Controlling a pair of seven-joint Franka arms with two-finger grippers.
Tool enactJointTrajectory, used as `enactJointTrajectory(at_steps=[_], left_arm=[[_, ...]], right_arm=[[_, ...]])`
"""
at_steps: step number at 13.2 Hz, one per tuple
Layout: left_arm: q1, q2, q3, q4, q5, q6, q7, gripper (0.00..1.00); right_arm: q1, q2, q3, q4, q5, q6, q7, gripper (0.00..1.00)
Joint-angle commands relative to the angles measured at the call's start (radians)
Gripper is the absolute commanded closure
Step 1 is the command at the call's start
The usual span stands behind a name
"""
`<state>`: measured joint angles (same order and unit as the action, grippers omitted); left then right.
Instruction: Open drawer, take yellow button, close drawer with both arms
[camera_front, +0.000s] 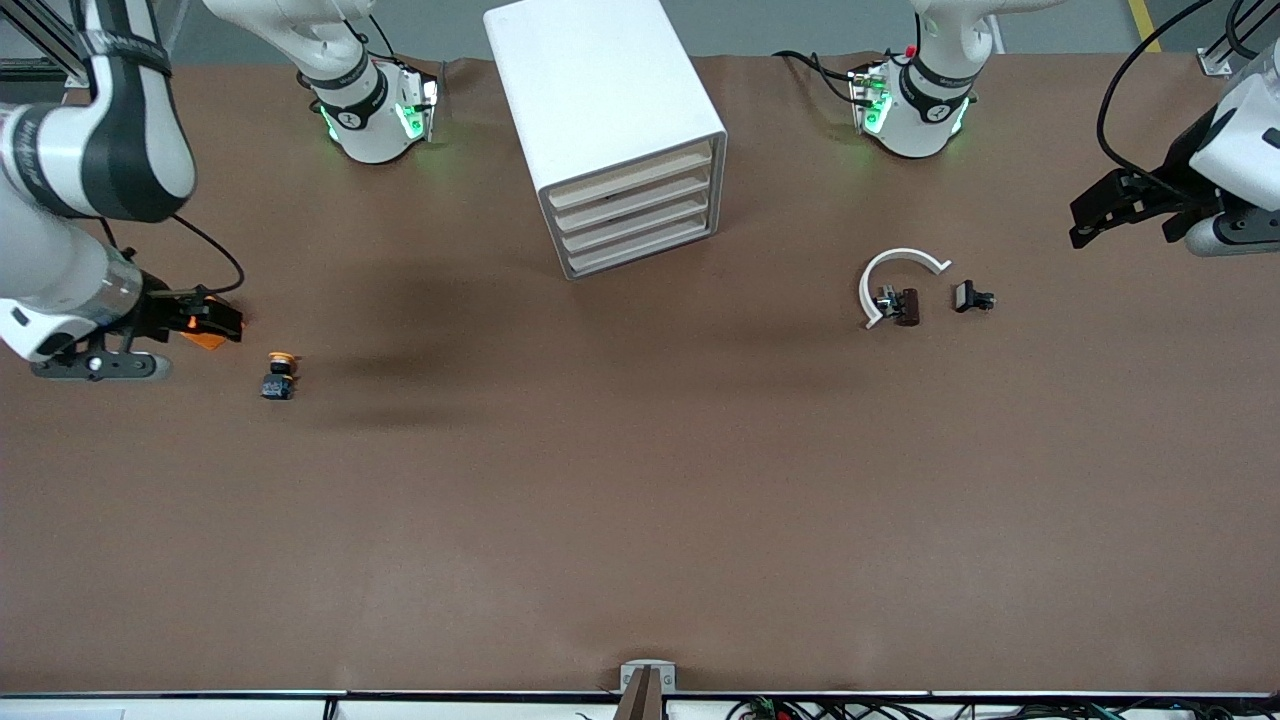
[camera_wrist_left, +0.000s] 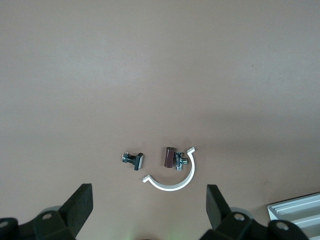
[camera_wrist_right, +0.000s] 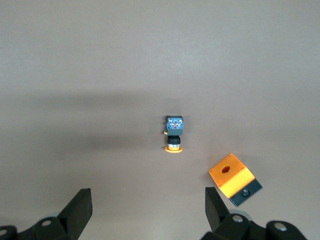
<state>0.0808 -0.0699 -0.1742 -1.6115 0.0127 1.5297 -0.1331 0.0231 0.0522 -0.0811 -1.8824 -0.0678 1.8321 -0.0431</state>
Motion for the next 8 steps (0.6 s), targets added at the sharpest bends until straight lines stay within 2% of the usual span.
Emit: enactJointTrajectory(at_steps=[1, 4, 8], left_arm=[[0.007, -0.04, -0.004, -0.036, 0.0, 0.001, 0.024, 0.0], [0.011, -0.065, 0.002, -0.06, 0.001, 0.0, 0.027, 0.0], [0.057, -0.079, 0.007, -0.064, 0.001, -0.013, 0.09, 0.0]], right_arm=[[-0.005, 0.018, -0.005, 0.164, 0.02, -0.143, 0.011, 0.0], [-0.002, 0.018, -0.002, 0.311, 0.02, -0.293, 0.009, 0.0], [-0.002, 0.018, 0.001, 0.381, 0.019, -0.361, 0.002, 0.0]])
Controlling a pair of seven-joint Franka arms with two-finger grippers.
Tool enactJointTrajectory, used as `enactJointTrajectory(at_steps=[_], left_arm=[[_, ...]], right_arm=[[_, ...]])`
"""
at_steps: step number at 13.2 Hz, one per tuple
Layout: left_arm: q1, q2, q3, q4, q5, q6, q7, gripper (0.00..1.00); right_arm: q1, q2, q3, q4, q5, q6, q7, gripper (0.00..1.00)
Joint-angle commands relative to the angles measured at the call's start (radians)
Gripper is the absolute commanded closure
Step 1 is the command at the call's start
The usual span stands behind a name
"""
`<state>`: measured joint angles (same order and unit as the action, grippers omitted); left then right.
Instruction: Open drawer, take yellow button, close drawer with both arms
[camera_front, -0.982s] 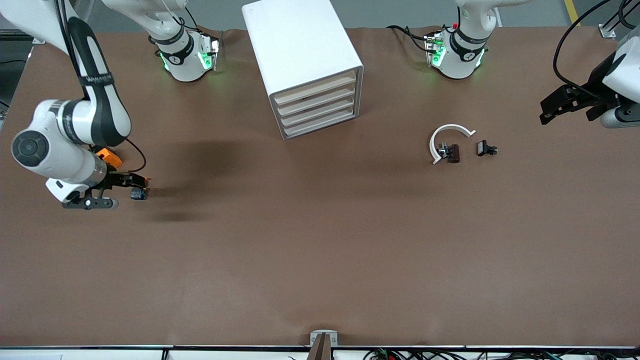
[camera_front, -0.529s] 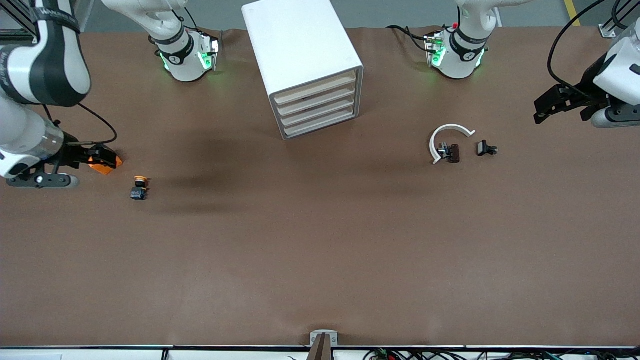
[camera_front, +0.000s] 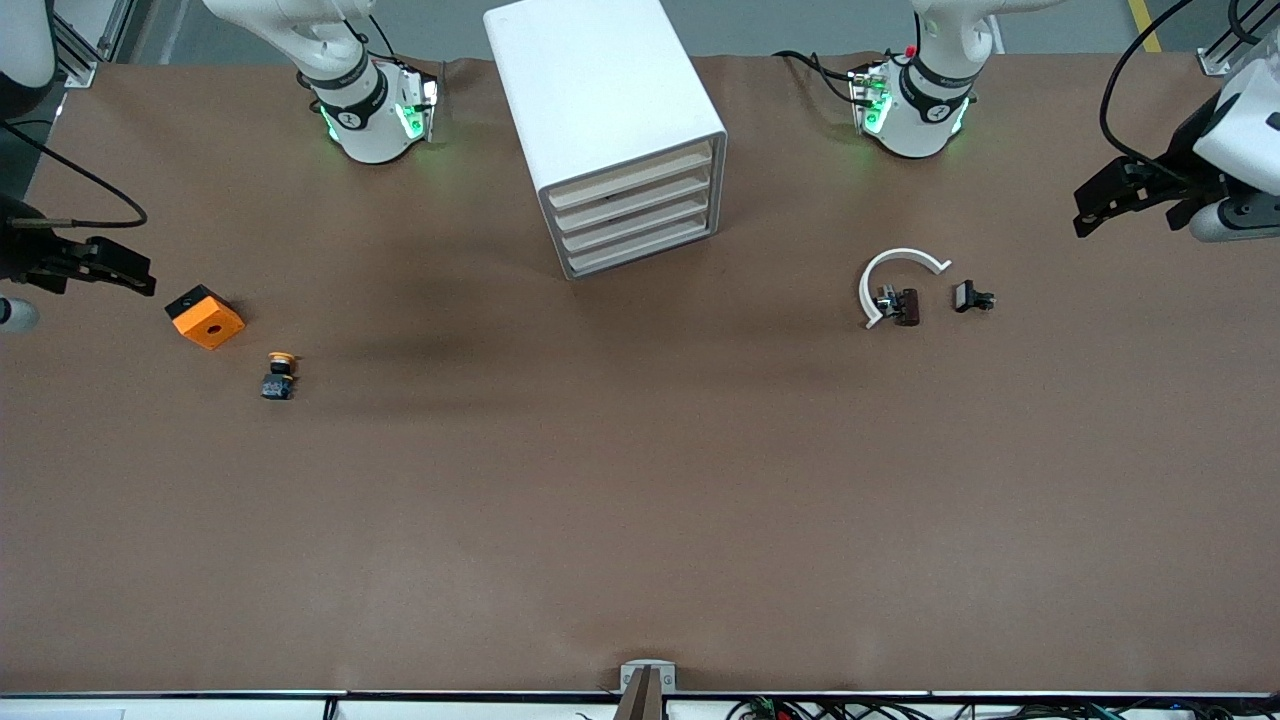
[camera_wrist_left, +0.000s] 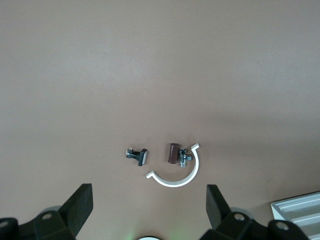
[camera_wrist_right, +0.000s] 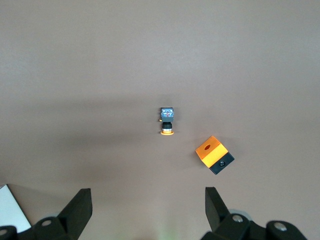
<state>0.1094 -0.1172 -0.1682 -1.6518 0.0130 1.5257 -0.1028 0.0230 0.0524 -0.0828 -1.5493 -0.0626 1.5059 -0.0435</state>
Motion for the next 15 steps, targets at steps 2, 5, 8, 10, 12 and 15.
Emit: enactJointTrajectory(at_steps=[2, 5, 8, 10, 12, 15], left_arm=[[0.032, -0.03, -0.001, -0.022, -0.001, -0.009, 0.066, 0.0], [0.029, -0.035, -0.013, -0.031, 0.001, -0.009, 0.046, 0.0], [0.026, -0.035, -0.013, -0.026, -0.001, -0.009, 0.048, 0.0], [0.023, -0.025, -0.013, -0.02, -0.001, -0.009, 0.054, 0.0], [0.021, -0.01, -0.013, 0.0, -0.001, -0.009, 0.057, 0.0], [0.018, -0.005, -0.014, 0.017, 0.001, -0.019, 0.057, 0.0]], right_arm=[[-0.001, 0.018, 0.003, 0.072, 0.013, -0.039, -0.001, 0.0], [-0.005, 0.02, -0.002, 0.098, 0.015, -0.047, 0.001, 0.0], [-0.001, 0.023, 0.0, 0.101, 0.024, -0.055, -0.001, 0.0], [-0.003, 0.024, 0.0, 0.101, 0.032, -0.056, -0.001, 0.0], [-0.003, 0.024, 0.0, 0.101, 0.038, -0.056, -0.003, 0.0], [-0.003, 0.026, 0.0, 0.101, 0.038, -0.056, -0.004, 0.0]])
